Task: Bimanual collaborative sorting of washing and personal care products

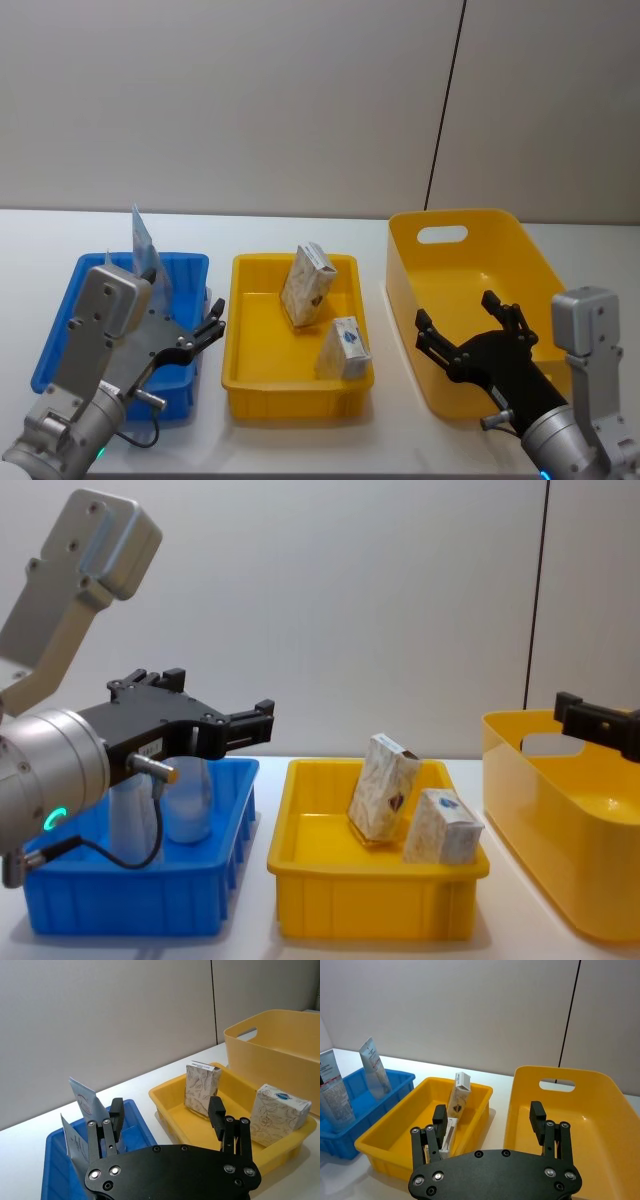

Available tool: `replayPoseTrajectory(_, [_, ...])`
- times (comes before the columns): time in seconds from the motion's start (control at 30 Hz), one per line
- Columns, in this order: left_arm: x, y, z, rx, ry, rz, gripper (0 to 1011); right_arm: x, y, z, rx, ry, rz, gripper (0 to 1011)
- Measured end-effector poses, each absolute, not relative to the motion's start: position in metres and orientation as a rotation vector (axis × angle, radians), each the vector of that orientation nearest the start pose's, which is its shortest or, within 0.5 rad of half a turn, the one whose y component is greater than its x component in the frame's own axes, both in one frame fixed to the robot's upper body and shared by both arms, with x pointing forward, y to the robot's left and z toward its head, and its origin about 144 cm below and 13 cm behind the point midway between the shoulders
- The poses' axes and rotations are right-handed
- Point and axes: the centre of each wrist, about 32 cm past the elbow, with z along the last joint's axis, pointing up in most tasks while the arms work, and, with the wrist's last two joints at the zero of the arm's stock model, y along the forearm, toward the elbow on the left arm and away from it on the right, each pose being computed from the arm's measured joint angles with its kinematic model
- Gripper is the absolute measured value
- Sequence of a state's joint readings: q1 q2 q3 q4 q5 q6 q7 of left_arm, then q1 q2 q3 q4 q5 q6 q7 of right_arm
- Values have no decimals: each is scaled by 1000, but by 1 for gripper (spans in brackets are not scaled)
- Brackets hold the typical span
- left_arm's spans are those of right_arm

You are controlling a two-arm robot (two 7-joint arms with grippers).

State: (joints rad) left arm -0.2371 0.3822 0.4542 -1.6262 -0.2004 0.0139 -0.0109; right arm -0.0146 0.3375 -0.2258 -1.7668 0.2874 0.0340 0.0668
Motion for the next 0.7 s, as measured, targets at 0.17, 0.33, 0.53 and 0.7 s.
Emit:
replayPoseTrajectory(0.17, [492, 198, 1204, 61, -268, 1124, 1001, 443, -237, 1189, 26, -75, -1229, 1004])
replayPoseTrajectory(0.33, [492, 198, 1204, 61, -268, 1124, 1001, 443, -237, 1189, 26, -75, -1230, 1004])
replayPoseTrajectory(0.53, [492, 198, 1204, 61, -268, 1124, 1001, 443, -237, 1189, 26, -75, -1229, 1004])
replayPoseTrajectory(0.7, [492, 198, 1204, 61, -268, 1124, 1001, 443, -237, 1189, 26, -75, -1229, 1004])
